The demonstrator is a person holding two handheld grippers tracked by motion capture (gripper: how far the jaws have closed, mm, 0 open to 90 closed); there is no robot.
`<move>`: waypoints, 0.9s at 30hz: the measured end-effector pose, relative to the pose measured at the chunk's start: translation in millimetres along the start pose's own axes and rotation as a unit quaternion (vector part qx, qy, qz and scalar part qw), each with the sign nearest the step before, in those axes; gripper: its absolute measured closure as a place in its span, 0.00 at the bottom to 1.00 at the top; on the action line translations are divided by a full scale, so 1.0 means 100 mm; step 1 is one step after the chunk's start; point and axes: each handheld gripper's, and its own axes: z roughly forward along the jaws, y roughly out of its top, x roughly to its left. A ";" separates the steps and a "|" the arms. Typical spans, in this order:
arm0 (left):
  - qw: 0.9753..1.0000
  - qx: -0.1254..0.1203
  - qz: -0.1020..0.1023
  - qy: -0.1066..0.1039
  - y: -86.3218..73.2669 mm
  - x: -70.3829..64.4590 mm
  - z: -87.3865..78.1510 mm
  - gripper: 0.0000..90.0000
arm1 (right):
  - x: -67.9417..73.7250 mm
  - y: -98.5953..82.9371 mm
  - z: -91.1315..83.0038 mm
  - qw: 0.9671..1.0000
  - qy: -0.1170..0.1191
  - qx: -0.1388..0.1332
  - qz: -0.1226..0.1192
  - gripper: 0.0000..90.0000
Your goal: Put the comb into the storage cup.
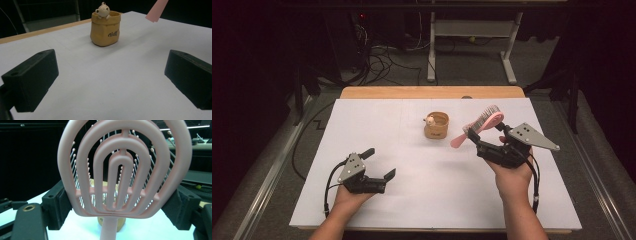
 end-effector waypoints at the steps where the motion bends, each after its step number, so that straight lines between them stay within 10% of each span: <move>1: 1.000 -0.001 0.000 0.000 0.00 0.00 0.00 0.00 | 0.00 0.01 0.00 1.000 0.001 -0.001 0.000 0.23; 27: 1.000 0.000 -0.001 -0.002 -0.01 0.00 0.00 0.00 | 0.01 0.26 0.20 1.000 -0.011 -0.017 -0.009 0.23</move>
